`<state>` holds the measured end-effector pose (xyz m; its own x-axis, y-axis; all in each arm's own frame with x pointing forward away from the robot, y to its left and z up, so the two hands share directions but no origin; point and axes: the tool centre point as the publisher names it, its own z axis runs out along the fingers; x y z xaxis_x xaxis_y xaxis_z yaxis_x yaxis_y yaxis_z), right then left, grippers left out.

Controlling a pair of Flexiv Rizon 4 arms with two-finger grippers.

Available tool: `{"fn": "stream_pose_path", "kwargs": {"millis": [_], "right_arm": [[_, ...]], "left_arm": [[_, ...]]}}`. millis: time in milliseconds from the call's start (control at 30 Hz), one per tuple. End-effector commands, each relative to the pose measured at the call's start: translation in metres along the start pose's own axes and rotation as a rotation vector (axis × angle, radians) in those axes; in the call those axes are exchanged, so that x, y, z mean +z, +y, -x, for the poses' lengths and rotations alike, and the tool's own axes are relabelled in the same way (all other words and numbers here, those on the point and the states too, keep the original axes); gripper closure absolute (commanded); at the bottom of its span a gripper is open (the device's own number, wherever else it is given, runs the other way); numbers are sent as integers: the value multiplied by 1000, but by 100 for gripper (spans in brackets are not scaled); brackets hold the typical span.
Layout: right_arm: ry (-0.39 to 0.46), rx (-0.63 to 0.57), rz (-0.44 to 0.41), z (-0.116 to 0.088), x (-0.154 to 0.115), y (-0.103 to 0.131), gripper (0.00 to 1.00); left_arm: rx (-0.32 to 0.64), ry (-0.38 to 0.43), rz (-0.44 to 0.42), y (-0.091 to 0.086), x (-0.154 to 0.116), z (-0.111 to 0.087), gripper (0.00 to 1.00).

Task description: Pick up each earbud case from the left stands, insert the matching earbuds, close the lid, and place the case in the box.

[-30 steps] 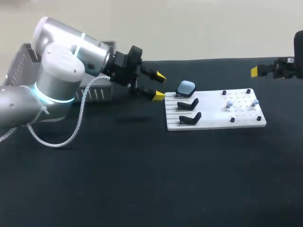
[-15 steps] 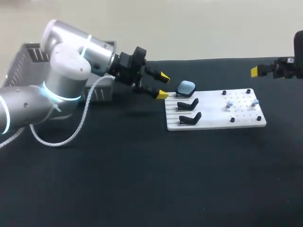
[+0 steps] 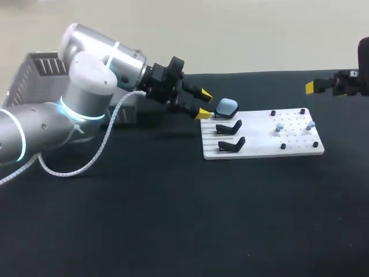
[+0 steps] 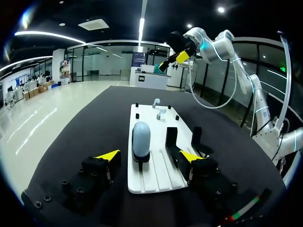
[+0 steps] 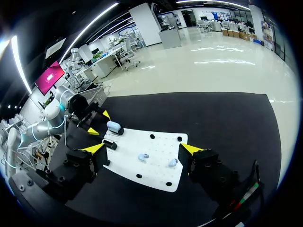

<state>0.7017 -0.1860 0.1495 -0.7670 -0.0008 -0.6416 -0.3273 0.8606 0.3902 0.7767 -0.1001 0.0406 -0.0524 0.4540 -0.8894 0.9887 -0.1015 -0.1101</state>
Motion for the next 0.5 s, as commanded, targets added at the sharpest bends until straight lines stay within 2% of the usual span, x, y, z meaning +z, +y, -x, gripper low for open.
{"fn": "stream_pose_path", "kwargs": {"millis": [33, 500], "right_arm": [[0, -1, -1, 0, 0, 0, 0], [0, -1, -1, 0, 0, 0, 0]], "left_arm": [[-4, 1, -3, 3, 4, -2, 18], [-5, 17, -11, 9, 16, 2, 28]]}}
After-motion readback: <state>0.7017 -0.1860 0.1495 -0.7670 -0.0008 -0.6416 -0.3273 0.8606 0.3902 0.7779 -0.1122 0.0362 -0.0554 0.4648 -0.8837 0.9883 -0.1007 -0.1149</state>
